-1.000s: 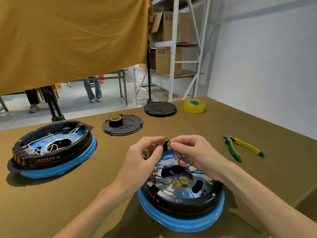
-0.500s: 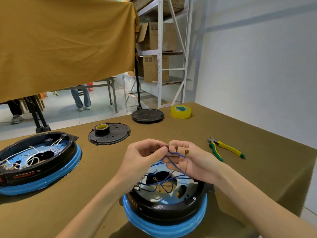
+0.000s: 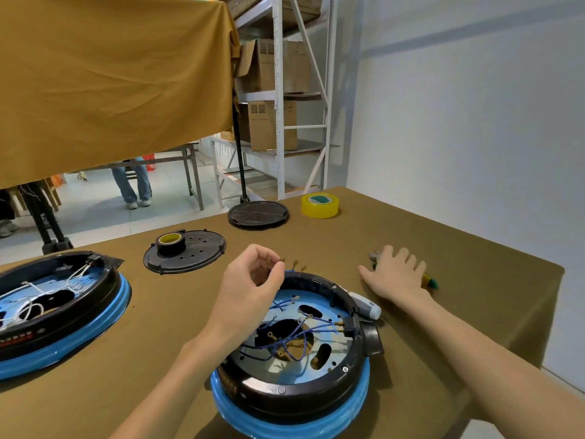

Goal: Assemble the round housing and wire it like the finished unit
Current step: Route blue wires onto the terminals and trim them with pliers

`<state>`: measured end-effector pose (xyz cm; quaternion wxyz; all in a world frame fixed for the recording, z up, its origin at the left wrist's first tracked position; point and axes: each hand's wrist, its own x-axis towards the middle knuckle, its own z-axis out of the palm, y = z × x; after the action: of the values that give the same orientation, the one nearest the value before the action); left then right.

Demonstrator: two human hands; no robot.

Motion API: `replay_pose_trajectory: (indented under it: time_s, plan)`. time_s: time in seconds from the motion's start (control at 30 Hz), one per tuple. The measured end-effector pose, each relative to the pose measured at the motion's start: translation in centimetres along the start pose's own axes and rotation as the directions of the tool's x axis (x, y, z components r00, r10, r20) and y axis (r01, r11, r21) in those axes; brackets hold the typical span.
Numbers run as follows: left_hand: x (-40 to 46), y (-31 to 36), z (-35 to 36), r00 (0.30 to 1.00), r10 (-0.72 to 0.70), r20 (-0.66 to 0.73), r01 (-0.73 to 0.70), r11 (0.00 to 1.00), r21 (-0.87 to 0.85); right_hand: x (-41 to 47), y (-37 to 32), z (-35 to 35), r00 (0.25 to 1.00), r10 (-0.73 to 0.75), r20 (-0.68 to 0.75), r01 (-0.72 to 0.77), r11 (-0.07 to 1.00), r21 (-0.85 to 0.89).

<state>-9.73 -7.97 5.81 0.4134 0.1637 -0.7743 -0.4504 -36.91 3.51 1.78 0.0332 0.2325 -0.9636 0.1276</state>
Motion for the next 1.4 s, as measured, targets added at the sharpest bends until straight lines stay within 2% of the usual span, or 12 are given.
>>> replay_pose_trajectory:
  time_s: [0.07,0.13,0.33,0.4,0.5,0.57,0.63,0.73,0.83,0.97,1.27,1.4]
  plan:
    - [0.0,-0.4,0.1,0.999,0.007,0.035,-0.008,1.000,0.030,1.1,1.0,0.9,0.994,0.082,0.075,-0.074,0.992,-0.102]
    - [0.0,-0.7,0.2,0.998,0.024,0.051,-0.026,0.998,0.050,1.9,1.4,1.3,0.992,0.115,0.059,-0.105,0.984,-0.147]
    - [-0.1,-1.0,0.1,0.997,0.057,0.058,-0.063,0.991,0.114,1.6,0.8,1.7,0.998,-0.031,-0.055,0.015,0.960,-0.281]
    - [0.0,-0.7,0.0,0.997,0.045,0.056,-0.049,0.997,0.067,0.8,0.5,1.3,0.991,-0.086,-0.102,0.066,0.980,-0.190]
    - [0.1,-0.3,-0.1,0.997,0.044,0.066,-0.042,0.998,-0.037,-0.8,-0.4,-0.2,0.952,-0.227,-0.204,0.266,0.946,0.187]
    - [0.2,-0.2,-0.2,0.996,0.060,0.063,-0.055,0.996,-0.074,-2.6,-1.5,-1.6,0.887,-0.370,-0.278,0.455,0.805,0.381]
    - [0.4,-0.2,-0.5,0.996,0.073,0.050,-0.068,0.993,-0.094,-5.0,-2.8,-2.7,0.779,-0.498,-0.381,0.626,0.651,0.429]
    - [0.7,-0.2,-1.3,0.994,0.103,0.024,-0.101,0.991,-0.087,-8.5,-4.5,-3.5,0.609,-0.632,-0.480,0.793,0.465,0.394]
    - [1.0,-0.5,-2.2,0.988,0.143,-0.053,-0.145,0.988,-0.046,-10.0,-5.2,-3.8,0.460,-0.717,-0.524,0.888,0.383,0.256]
    - [0.8,-0.9,-2.1,0.983,0.145,-0.111,-0.154,0.984,-0.086,-10.2,-5.5,-3.9,0.368,-0.772,-0.518,0.918,0.389,0.073]
    - [0.6,-0.9,-2.5,0.988,0.116,-0.106,-0.133,0.976,-0.170,-10.1,-5.4,-3.7,0.334,-0.743,-0.580,0.903,0.429,-0.030]
    - [0.5,-1.1,-2.5,0.987,0.106,-0.119,-0.129,0.971,-0.200,-10.1,-5.4,-3.6,0.359,-0.725,-0.587,0.879,0.474,-0.048]
